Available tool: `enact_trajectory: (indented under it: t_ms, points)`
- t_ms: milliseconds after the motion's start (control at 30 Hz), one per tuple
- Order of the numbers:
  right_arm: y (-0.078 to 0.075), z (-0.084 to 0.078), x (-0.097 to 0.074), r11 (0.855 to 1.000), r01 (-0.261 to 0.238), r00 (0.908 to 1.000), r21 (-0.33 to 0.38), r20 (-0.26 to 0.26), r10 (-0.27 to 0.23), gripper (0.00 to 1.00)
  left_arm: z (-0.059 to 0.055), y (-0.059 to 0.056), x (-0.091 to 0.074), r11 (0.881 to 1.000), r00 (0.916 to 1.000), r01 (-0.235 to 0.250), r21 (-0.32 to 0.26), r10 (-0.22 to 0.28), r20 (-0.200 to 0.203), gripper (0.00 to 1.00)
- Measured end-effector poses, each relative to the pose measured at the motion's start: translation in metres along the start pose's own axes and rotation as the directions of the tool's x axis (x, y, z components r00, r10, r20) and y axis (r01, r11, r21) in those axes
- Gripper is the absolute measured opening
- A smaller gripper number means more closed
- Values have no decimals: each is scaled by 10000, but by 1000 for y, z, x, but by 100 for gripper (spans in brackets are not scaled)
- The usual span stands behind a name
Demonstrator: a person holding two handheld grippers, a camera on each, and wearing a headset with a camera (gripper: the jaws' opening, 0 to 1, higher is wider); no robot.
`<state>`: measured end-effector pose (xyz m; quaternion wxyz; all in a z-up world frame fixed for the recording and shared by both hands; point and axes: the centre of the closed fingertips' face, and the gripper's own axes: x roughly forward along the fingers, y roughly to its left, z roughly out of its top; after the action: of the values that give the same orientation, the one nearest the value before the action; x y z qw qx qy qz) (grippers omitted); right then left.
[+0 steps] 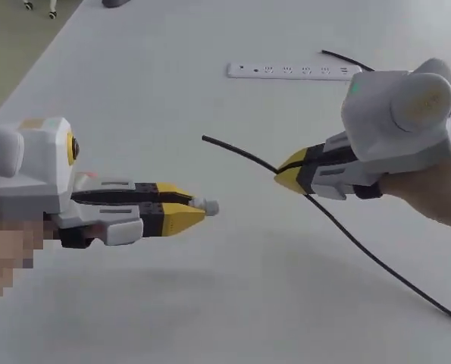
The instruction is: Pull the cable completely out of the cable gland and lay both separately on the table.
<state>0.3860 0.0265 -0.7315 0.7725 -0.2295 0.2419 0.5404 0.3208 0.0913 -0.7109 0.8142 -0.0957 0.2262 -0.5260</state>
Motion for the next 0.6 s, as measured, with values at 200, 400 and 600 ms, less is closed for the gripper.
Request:
enact_trajectory:
  t_ms: [200,400,600]
  points:
    - [-3,6,17,9995,39,9999,315,149,-43,0,-3,2,-3,9999,9999,-103,-64,103,2,15]
    - [-4,10,36,9975,116,9997,700,211,-131,0,-9,3,-4,9998,9998,-182,-124,182,-54,15]
    - [-5,10,57,9924,220,9994,1209,255,-252,0,-17,5,-7,9993,9995,-301,-240,299,-90,15]
